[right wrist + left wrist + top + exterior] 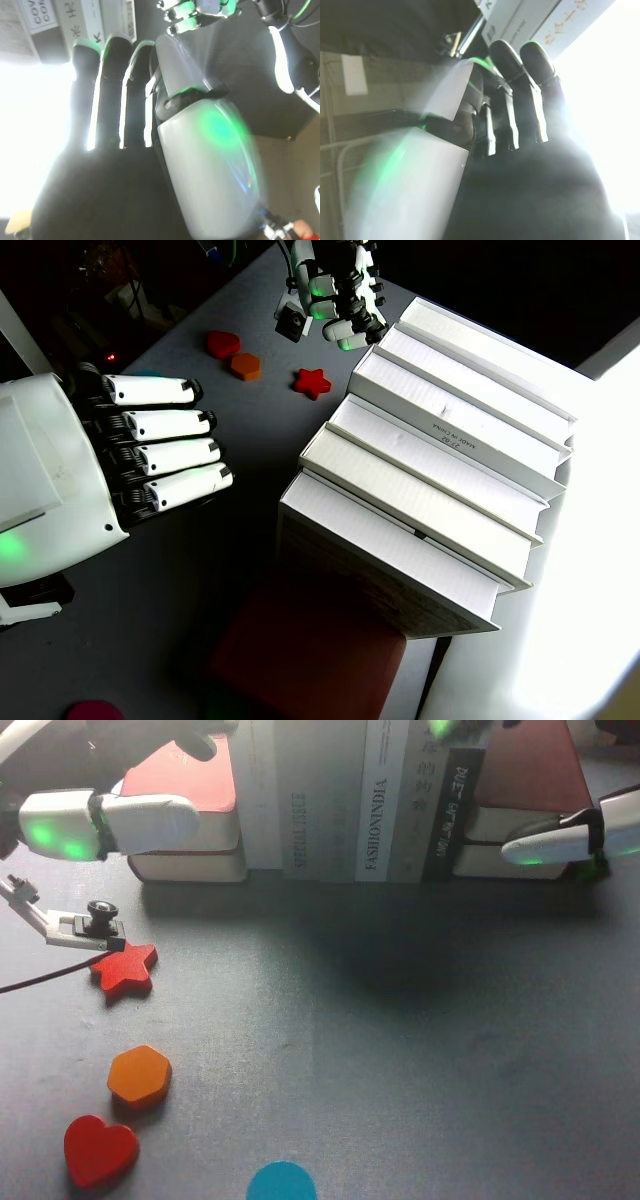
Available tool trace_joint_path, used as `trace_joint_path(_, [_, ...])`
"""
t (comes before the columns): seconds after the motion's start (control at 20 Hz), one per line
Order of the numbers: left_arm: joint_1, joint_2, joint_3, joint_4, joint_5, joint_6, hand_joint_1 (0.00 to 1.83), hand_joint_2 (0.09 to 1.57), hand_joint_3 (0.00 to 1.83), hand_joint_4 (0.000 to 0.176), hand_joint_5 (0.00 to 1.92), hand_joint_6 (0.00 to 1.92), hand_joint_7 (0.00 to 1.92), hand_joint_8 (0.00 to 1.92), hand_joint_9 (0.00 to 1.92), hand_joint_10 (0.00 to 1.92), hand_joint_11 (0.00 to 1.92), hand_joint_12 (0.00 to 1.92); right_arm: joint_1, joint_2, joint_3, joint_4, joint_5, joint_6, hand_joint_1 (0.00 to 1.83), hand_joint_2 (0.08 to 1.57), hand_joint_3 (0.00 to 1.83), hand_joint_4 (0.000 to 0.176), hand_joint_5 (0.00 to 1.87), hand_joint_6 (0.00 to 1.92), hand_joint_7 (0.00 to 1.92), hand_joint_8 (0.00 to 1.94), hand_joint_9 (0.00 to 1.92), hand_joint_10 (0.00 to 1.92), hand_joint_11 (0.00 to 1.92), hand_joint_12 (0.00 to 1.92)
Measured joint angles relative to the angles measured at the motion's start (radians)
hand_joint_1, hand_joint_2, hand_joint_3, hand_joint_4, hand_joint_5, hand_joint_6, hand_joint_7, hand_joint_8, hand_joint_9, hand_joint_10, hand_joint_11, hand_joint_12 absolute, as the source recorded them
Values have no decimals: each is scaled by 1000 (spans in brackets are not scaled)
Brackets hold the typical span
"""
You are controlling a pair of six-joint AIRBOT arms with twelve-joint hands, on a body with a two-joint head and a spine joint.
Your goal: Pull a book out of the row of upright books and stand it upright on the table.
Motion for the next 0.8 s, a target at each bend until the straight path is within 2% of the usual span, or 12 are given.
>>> trace_joint_path(0.1, [0,0,0,-1,0,0,929,868,0,34,355,4,395,0,372,298,0,1591,0,5,-6,-2,0,0,913,942,11,29,481,33,496,18,366,587,131,1672])
trace_joint_path(0.2, [0,0,0,-1,0,0,916,872,2,25,360,6,395,2,377,299,0,1597,0,11,-12,-10,-2,0,939,947,7,16,489,25,494,11,334,589,45,1706])
trace_joint_path(0.3, [0,0,0,-1,0,0,921,867,0,23,364,6,407,6,359,289,0,1565,13,30,-31,-39,-5,3,905,945,2,8,512,17,479,1,291,673,37,1721])
trace_joint_path(0.35, [0,0,0,-1,0,0,884,859,0,32,361,4,406,5,344,278,0,1560,23,42,-42,-48,-5,6,901,962,7,16,508,12,467,1,294,667,74,1689])
trace_joint_path(0.45, [6,0,0,-3,-3,0,902,866,0,28,337,0,390,0,344,278,0,1536,64,63,-52,-73,1,7,1026,1032,19,16,488,2,406,0,269,619,61,1666])
trace_joint_path(0.5, [10,0,0,-4,-4,0,911,885,7,31,333,0,390,0,343,280,0,1541,80,68,-52,-85,1,8,1102,1081,15,16,460,1,398,0,280,501,27,1569])
trace_joint_path(0.55, [11,0,0,-5,-3,1,920,882,5,25,330,0,394,2,340,281,0,1578,119,73,-51,-111,-14,8,1076,1124,8,34,400,0,348,0,289,349,5,1494])
trace_joint_path(0.6, [13,0,0,-7,-5,0,910,869,0,35,335,2,401,4,338,279,0,1547,150,73,-45,-135,-31,7,1030,1145,1,44,370,0,306,0,298,263,0,1478])
trace_joint_path(0.65, [13,0,-2,-9,-8,1,934,868,0,28,337,2,395,1,345,274,0,1517,187,72,-40,-150,-56,8,963,1125,0,56,372,2,262,0,275,217,0,1433])
trace_joint_path(0.7, [13,0,-3,-8,-8,0,955,861,0,38,342,4,395,1,357,273,0,1507,214,72,-29,-158,-76,8,963,1098,0,58,383,5,226,1,221,179,0,1299])
trace_joint_path(0.75, [13,0,-3,-8,-8,0,951,860,0,46,332,0,389,0,359,273,0,1505,224,72,-22,-159,-91,8,948,1087,0,79,395,7,217,0,190,155,0,1156])
trace_joint_path(0.8, [13,0,-3,-10,-8,0,938,861,0,34,308,0,371,0,359,275,0,1510,231,69,-10,-172,-111,9,874,1049,0,103,378,4,184,3,147,116,0,916])
